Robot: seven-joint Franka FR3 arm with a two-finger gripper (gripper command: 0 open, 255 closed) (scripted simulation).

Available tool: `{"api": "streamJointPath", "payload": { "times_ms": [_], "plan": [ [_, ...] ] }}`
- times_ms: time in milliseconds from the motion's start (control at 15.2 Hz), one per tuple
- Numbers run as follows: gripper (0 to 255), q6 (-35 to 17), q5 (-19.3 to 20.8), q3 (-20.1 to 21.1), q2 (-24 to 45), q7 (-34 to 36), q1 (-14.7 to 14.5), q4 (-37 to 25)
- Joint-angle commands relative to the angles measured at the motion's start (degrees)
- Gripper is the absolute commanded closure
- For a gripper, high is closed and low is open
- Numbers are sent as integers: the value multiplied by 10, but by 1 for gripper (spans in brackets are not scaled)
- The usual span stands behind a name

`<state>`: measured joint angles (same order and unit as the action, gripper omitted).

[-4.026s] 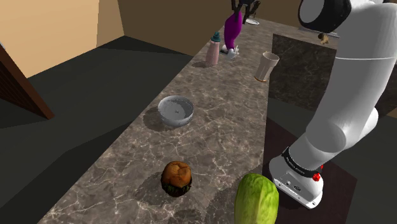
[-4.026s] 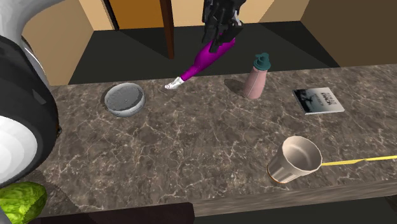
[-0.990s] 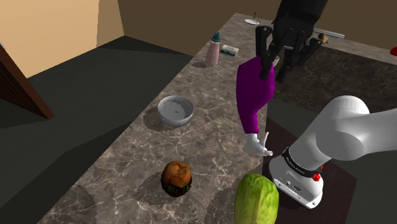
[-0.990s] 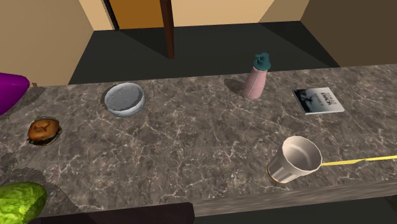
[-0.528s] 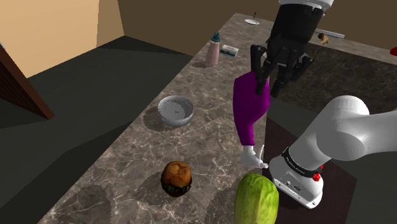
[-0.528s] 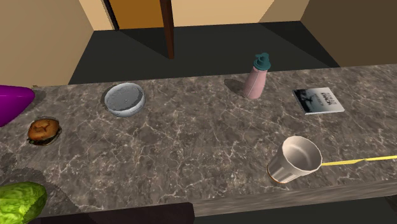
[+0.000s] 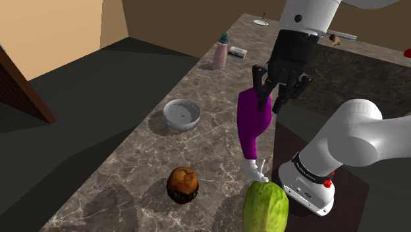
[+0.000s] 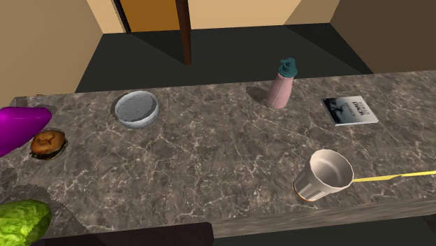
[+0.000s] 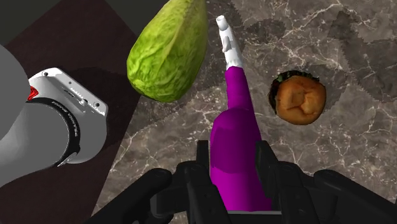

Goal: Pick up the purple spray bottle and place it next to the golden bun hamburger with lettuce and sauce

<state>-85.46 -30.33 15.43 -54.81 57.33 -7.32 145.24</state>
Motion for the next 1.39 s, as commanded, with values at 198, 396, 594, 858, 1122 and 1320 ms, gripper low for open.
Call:
{"api": "streamJointPath", "payload": {
  "times_ms": [198, 396, 594, 858, 1122, 1320],
  "plan": [
    [255, -31, -10, 10, -10, -11, -3, 42],
    [255, -50, -16, 17, -13, -17, -5, 65],
    [255, -70, -23, 24, -15, -24, -7, 88],
    [255, -97, -34, 35, -15, -33, -11, 117],
    [255, -126, -46, 46, -12, -43, -14, 144],
    [255, -149, -56, 55, -7, -51, -17, 164]
  ]
}}
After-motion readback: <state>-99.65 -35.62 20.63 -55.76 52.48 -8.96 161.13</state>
